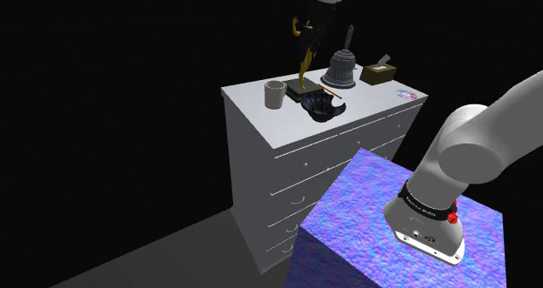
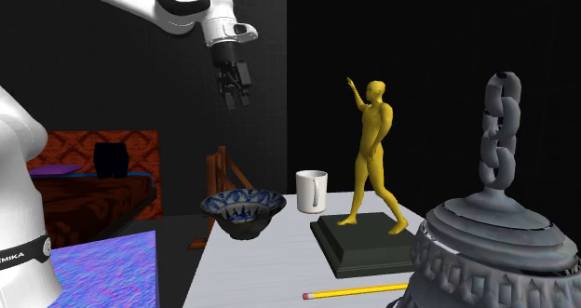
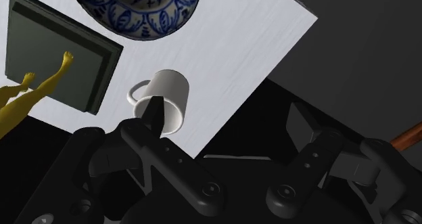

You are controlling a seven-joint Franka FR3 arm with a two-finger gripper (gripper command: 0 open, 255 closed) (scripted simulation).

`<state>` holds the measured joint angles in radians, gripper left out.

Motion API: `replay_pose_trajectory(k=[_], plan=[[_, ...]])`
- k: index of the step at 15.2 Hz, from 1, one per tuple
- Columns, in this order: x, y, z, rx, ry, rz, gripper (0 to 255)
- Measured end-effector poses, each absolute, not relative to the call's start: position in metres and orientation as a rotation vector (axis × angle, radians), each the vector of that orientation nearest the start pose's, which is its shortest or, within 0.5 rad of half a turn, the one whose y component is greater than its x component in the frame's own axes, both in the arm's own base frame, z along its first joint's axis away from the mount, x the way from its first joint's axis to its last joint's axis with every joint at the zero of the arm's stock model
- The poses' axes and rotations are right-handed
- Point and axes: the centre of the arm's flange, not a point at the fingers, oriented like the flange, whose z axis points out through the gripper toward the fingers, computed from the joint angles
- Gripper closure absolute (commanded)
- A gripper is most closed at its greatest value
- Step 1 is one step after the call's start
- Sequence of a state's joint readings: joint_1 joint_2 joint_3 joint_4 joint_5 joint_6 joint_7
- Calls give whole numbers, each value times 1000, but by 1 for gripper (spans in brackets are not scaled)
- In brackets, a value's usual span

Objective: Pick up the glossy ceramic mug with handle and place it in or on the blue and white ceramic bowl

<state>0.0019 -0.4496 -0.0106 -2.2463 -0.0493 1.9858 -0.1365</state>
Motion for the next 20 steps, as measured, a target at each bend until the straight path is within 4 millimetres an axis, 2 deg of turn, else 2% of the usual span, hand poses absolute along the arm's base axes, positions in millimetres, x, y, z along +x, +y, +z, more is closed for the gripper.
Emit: replay_pose_trajectory(k=[6,9,13,17,20], plan=[[497,-20,511,-3180,-221,-239,0],[532,-30,481,-3183,-217,-210,0],[566,-37,446,-3185,-211,-172,0],[612,-44,407,-3187,-206,-133,0],[624,-48,386,-3188,-204,-119,0]])
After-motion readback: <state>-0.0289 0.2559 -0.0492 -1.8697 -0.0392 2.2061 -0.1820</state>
